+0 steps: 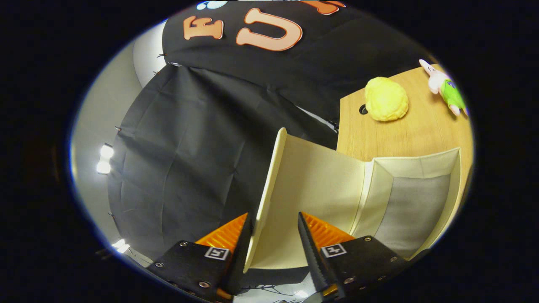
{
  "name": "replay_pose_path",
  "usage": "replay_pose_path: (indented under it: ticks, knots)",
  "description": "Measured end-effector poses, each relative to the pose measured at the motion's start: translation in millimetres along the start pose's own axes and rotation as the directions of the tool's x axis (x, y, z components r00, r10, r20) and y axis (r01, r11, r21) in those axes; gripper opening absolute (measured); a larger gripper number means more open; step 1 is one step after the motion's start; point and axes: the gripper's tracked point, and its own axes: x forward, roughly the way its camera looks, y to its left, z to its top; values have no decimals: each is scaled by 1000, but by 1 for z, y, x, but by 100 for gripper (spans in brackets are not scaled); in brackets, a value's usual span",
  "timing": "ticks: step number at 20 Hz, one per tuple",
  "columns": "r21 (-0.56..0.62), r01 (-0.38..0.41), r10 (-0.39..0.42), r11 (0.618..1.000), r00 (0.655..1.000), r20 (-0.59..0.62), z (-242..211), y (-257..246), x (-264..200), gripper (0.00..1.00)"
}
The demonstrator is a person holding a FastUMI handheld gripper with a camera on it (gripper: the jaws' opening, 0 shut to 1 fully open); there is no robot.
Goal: Open the storage box then place both shoes into the box .Put the left shoe in first, then the right shoe, with the right side of both shoes facing outward in a uniform manner.
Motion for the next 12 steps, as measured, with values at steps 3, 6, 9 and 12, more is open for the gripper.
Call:
replay_pose_path:
  ticks: [3,6,9,12]
  knots:
    - [-24,27,-25,999,999,46,10,-10,-14,89]
    - [-60,78,-71,995,992,102,21,-32,-47,96]
    - [-75,156,-143,985,977,156,32,-62,-82,95]
    - [-90,249,-227,964,952,207,44,-95,-118,95]
